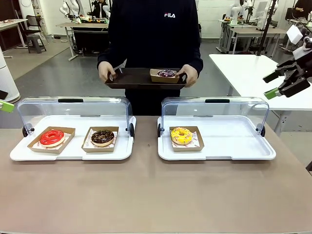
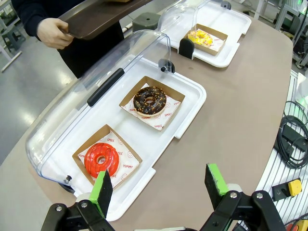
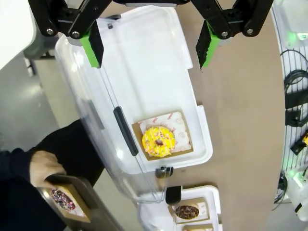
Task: Provide the desired donut to the person.
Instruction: Pick up and lift the Paper togo box containing the Donut pointed at by the person.
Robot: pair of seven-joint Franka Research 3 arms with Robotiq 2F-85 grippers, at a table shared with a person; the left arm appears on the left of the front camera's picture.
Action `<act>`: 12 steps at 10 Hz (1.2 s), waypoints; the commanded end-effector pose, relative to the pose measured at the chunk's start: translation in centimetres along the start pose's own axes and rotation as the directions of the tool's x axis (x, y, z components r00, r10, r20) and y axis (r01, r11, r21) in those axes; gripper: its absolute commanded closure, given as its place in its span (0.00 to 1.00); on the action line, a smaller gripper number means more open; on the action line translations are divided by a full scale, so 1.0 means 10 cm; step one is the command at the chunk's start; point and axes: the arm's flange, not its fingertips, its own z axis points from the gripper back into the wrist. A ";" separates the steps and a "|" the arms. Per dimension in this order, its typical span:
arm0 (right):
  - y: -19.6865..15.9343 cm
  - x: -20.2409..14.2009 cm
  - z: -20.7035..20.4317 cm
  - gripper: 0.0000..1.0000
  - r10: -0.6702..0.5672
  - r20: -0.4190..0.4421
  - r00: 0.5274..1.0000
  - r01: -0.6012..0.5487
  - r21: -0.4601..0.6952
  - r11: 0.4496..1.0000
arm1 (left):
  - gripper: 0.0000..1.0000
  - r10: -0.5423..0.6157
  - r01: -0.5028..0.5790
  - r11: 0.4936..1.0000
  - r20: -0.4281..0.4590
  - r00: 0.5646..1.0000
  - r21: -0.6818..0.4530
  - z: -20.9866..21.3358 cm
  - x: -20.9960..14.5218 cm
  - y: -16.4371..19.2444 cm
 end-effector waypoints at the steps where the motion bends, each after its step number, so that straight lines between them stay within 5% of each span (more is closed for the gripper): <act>1: 0.05 -0.06 -0.02 0.00 0.013 0.041 0.999 -0.011 -0.032 0.999 | 0.00 0.001 -0.001 1.000 0.009 1.000 -0.008 0.00 -0.01 0.01; 12: 0.04 -0.04 -0.03 0.00 0.078 0.137 0.987 -0.076 -0.025 0.997 | 0.00 0.001 -0.001 1.000 0.009 1.000 -0.008 0.00 -0.01 0.01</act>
